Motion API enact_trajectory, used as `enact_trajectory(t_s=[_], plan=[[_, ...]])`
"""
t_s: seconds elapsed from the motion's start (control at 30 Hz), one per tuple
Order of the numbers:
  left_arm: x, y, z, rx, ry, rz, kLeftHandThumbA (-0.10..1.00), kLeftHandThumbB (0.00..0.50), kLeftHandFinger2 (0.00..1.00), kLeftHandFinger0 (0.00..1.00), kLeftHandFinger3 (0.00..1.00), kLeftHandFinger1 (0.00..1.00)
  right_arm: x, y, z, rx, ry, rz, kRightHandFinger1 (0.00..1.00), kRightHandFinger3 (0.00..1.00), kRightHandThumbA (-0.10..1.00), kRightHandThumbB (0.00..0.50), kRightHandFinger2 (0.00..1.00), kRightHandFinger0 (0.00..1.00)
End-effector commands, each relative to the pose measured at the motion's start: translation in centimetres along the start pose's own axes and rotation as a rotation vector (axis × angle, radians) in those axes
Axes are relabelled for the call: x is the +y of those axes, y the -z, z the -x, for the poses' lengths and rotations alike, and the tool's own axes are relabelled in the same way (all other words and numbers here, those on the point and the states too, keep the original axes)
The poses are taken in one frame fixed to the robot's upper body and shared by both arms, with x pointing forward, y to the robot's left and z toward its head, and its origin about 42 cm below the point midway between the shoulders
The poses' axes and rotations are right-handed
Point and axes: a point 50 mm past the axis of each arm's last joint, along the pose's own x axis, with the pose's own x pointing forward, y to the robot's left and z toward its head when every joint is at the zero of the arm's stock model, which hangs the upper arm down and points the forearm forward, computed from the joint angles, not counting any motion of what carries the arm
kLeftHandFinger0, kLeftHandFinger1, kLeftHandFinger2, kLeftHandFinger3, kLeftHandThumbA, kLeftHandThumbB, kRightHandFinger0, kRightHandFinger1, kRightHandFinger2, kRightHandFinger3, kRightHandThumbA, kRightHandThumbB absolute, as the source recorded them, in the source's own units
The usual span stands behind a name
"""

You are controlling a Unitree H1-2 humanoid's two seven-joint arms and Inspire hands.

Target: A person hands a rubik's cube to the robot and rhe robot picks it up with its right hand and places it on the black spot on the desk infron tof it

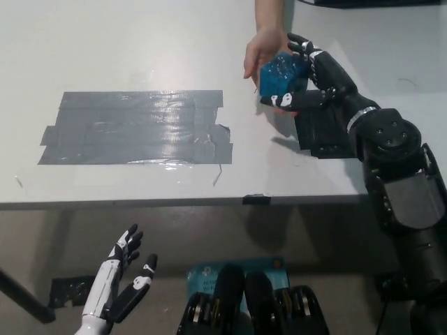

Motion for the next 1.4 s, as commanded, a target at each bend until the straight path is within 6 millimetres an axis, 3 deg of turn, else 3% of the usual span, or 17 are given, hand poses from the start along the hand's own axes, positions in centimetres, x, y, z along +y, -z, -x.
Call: enact_trajectory(t_s=[0.0, 0.07, 0.13, 0.4, 0.5, 0.6, 0.63, 0.67, 0.7, 0.73, 0.8, 0.9, 1.0, 1.03, 1.17, 1.3, 1.37], plan=[[0.4, -1.3, -0.8, -0.037, 0.015, -0.019, 0.37, 0.115, 1.00, 1.00, 1.00, 1.00, -0.5, -3.0, -0.7, -0.094, -0.017, -0.049, 1.00, 1.00, 0.96, 0.493, 1.00, 1.00], [0.4, -1.4, -0.9, -0.038, 0.020, -0.031, 0.19, 0.114, 1.00, 1.00, 1.00, 1.00, -0.8, -2.9, -0.9, -0.096, -0.017, -0.052, 1.00, 1.00, 0.97, 0.500, 1.00, 1.00], [0.3, -1.5, -1.0, -0.037, 0.022, -0.022, 0.12, 0.121, 1.00, 1.00, 1.00, 1.00, -1.0, -2.8, -1.0, -0.080, -0.005, -0.027, 1.00, 1.00, 0.99, 0.500, 1.00, 1.00], [0.3, -1.7, -1.2, -0.032, 0.011, -0.020, 0.16, 0.144, 1.00, 1.00, 1.00, 1.00, -1.8, -1.3, -2.3, -0.007, 0.073, 0.056, 1.00, 1.00, 0.93, 0.500, 1.00, 1.00], [0.4, -1.9, -1.4, -0.043, 0.012, -0.025, 0.18, 0.135, 1.00, 1.00, 1.00, 1.00, -2.0, -0.5, -2.9, 0.029, 0.116, 0.131, 1.00, 1.00, 0.91, 0.473, 1.00, 1.00], [0.3, -1.9, -1.5, -0.050, 0.016, -0.027, 0.19, 0.144, 1.00, 1.00, 1.00, 1.00, -2.2, 0.2, -3.2, 0.050, 0.195, 0.143, 1.00, 1.00, 0.71, 0.419, 1.00, 1.00], [0.3, -1.9, -1.5, -0.050, 0.018, -0.030, 0.21, 0.149, 1.00, 1.00, 1.00, 1.00, -2.3, 0.4, -3.3, 0.044, 0.226, 0.131, 0.93, 1.00, 0.62, 0.403, 1.00, 0.92], [0.3, -2.0, -1.6, -0.051, 0.019, -0.034, 0.22, 0.149, 1.00, 1.00, 1.00, 1.00, -2.3, 0.4, -3.3, 0.041, 0.244, 0.129, 0.79, 1.00, 0.60, 0.390, 0.94, 0.74], [0.3, -2.1, -1.7, -0.052, 0.019, -0.031, 0.22, 0.148, 1.00, 1.00, 1.00, 1.00, -2.4, 0.3, -3.3, 0.041, 0.262, 0.141, 0.60, 1.00, 0.59, 0.372, 0.74, 0.52], [0.4, -2.1, -1.8, -0.056, 0.019, -0.031, 0.22, 0.147, 1.00, 1.00, 1.00, 1.00, -2.4, 0.2, -3.4, 0.040, 0.285, 0.134, 0.39, 0.83, 0.58, 0.370, 0.55, 0.29], [0.4, -2.3, -1.9, -0.061, 0.019, -0.035, 0.20, 0.143, 1.00, 1.00, 1.00, 1.00, -2.4, -0.1, -3.2, 0.000, 0.318, 0.095, 0.27, 0.51, 0.54, 0.360, 0.42, 0.09], [0.4, -2.3, -2.0, -0.060, 0.020, -0.028, 0.16, 0.147, 1.00, 1.00, 1.00, 1.00, -2.2, -0.4, -3.0, -0.064, 0.356, 0.089, 0.28, 0.40, 0.46, 0.358, 0.47, 0.01], [0.4, -2.3, -1.9, -0.057, 0.021, -0.029, 0.10, 0.151, 1.00, 1.00, 1.00, 1.00, -2.1, -1.2, -2.4, -0.150, 0.380, 0.054, 0.34, 0.59, 0.36, 0.315, 0.68, 0.00], [0.4, -2.3, -1.9, -0.059, 0.021, -0.029, 0.09, 0.150, 1.00, 1.00, 1.00, 1.00, -2.1, -1.5, -2.3, -0.171, 0.384, 0.055, 0.36, 0.66, 0.38, 0.312, 0.70, 0.00], [0.3, -2.2, -1.8, -0.060, 0.017, -0.022, 0.08, 0.163, 1.00, 1.00, 1.00, 1.00, -2.0, -2.3, -1.6, -0.243, 0.393, 0.058, 0.36, 0.71, 0.38, 0.306, 0.69, 0.00], [0.2, -2.1, -1.6, -0.060, 0.022, -0.019, 0.05, 0.155, 1.00, 1.00, 1.00, 1.00, -2.0, -2.5, -0.8, -0.285, 0.417, 0.082, 0.34, 0.70, 0.24, 0.257, 0.67, 0.00], [0.2, -2.1, -1.4, -0.057, 0.019, -0.021, 0.03, 0.152, 1.00, 1.00, 1.00, 1.00, -2.3, -2.8, -0.4, -0.296, 0.428, 0.093, 0.37, 0.75, 0.24, 0.261, 0.70, 0.01]])
